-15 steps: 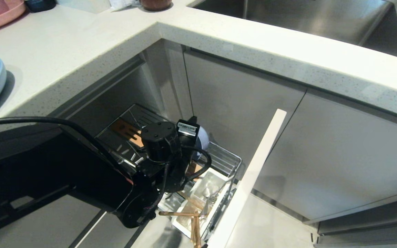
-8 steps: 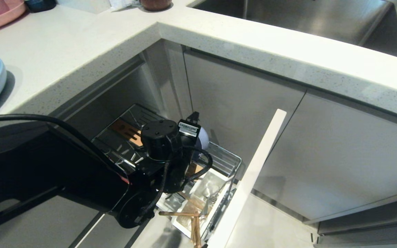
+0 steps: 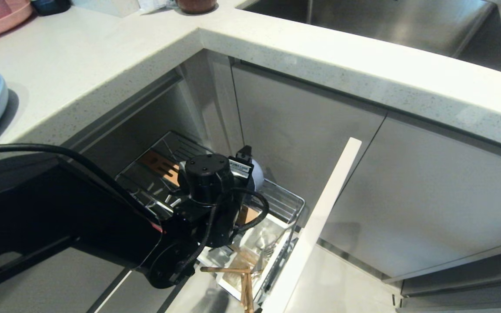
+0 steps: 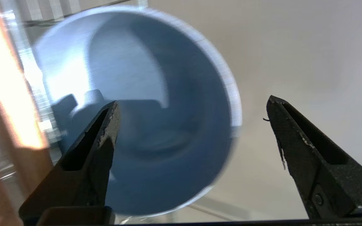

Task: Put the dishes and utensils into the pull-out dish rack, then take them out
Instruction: Pick up the plate and place it in the cupboard

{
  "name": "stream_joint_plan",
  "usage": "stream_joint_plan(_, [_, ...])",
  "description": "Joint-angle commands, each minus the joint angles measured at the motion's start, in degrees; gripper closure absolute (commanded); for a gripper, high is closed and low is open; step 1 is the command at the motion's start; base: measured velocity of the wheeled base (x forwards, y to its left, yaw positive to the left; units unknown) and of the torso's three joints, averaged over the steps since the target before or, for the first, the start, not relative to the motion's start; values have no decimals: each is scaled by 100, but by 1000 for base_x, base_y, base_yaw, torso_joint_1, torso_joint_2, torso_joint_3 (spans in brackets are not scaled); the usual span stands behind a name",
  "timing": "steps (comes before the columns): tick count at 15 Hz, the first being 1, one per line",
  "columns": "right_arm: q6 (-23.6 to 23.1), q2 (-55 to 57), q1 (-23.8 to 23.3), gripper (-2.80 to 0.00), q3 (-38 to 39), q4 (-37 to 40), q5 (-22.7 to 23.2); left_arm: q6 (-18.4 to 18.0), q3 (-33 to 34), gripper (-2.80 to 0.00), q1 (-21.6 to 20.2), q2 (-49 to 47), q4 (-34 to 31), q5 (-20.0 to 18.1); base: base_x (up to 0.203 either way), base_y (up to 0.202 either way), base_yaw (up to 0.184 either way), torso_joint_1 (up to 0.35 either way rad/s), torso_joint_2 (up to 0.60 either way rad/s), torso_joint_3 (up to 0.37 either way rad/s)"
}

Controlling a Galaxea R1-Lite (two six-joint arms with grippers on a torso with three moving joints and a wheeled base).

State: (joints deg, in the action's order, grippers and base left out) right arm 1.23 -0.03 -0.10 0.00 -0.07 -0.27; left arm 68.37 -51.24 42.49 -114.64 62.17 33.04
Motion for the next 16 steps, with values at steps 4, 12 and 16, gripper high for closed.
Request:
stream_joint_plan(4, [8, -17, 1, 0, 9, -1, 0, 36, 0, -280, 95, 187, -240, 70, 0, 0, 0, 0, 0, 0])
stream_joint_plan(12, [2, -15, 1, 0, 9, -1, 0, -62, -45, -280, 299, 1250, -1391, 186, 0, 0, 0, 0, 0, 0])
stream_joint_plan(16, [0, -15, 1, 0, 9, -1, 0, -953, -109, 0, 514, 1883, -1585, 332, 0, 0, 0, 0, 0, 0])
